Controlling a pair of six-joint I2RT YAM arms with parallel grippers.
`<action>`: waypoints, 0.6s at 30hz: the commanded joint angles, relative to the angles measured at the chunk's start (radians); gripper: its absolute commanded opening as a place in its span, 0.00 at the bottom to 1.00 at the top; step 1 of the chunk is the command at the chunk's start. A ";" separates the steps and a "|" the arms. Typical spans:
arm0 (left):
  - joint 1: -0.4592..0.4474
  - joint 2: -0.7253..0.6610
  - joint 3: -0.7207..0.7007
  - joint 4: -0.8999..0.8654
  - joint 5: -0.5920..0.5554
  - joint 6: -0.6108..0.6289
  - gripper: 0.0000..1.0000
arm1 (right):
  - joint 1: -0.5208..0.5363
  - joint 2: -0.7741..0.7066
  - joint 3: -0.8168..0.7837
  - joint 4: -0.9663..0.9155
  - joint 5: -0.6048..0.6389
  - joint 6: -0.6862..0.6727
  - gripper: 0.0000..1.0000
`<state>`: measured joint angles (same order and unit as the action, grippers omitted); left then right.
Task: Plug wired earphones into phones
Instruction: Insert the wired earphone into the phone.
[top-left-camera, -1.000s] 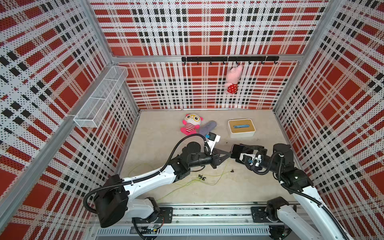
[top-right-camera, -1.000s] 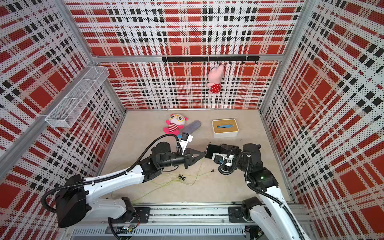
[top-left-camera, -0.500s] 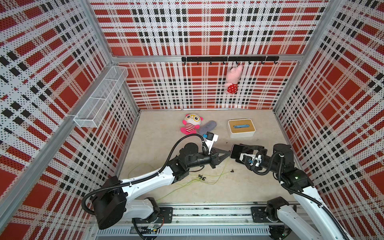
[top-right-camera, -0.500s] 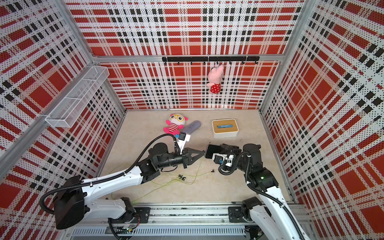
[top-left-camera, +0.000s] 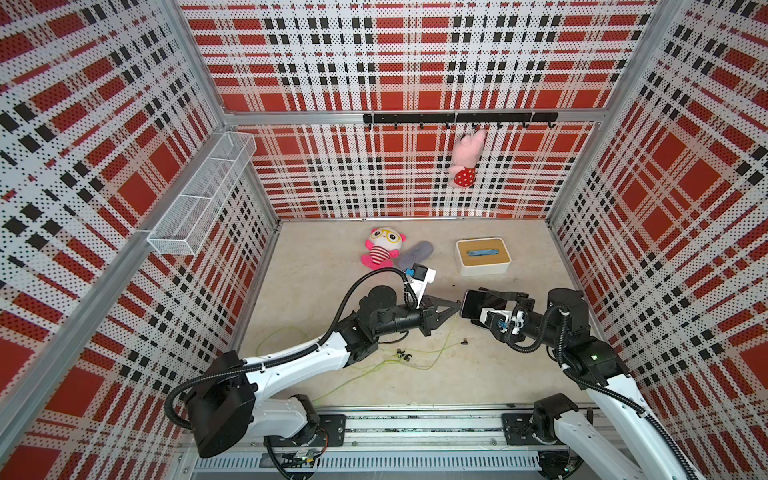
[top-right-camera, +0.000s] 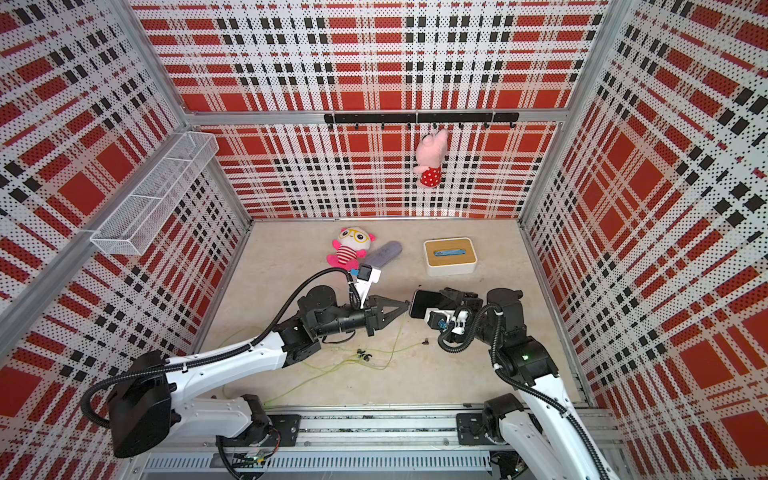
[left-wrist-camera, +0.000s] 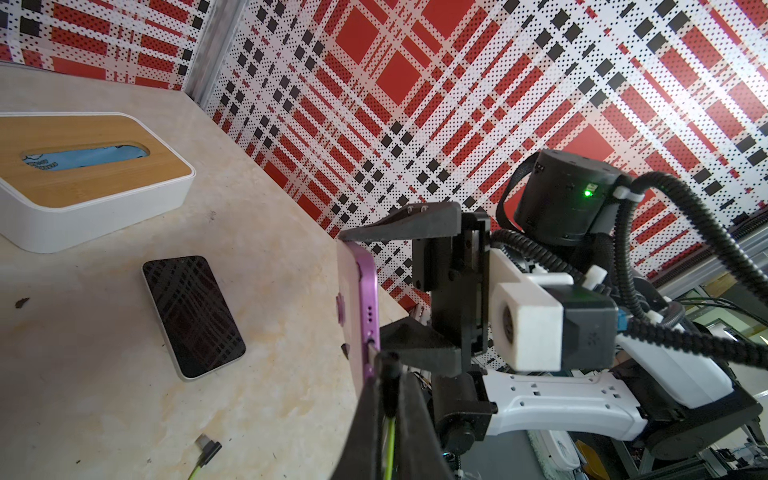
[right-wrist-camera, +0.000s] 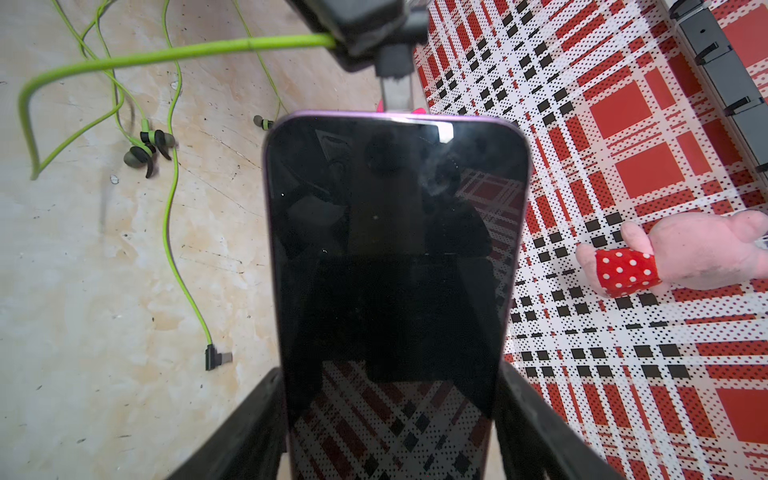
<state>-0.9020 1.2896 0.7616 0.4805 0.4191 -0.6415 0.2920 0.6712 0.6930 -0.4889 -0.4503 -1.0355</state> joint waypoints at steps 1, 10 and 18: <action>0.003 0.004 -0.006 0.013 0.011 0.016 0.00 | 0.006 -0.022 0.028 0.032 -0.047 -0.021 0.64; 0.000 0.010 0.001 -0.013 0.018 0.028 0.00 | 0.007 -0.022 0.041 0.039 -0.053 -0.012 0.64; -0.002 0.004 -0.010 -0.034 0.029 0.029 0.00 | 0.006 -0.019 0.052 0.069 -0.048 -0.003 0.64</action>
<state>-0.9020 1.2903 0.7616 0.4786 0.4305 -0.6270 0.2920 0.6712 0.6949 -0.4881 -0.4568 -1.0344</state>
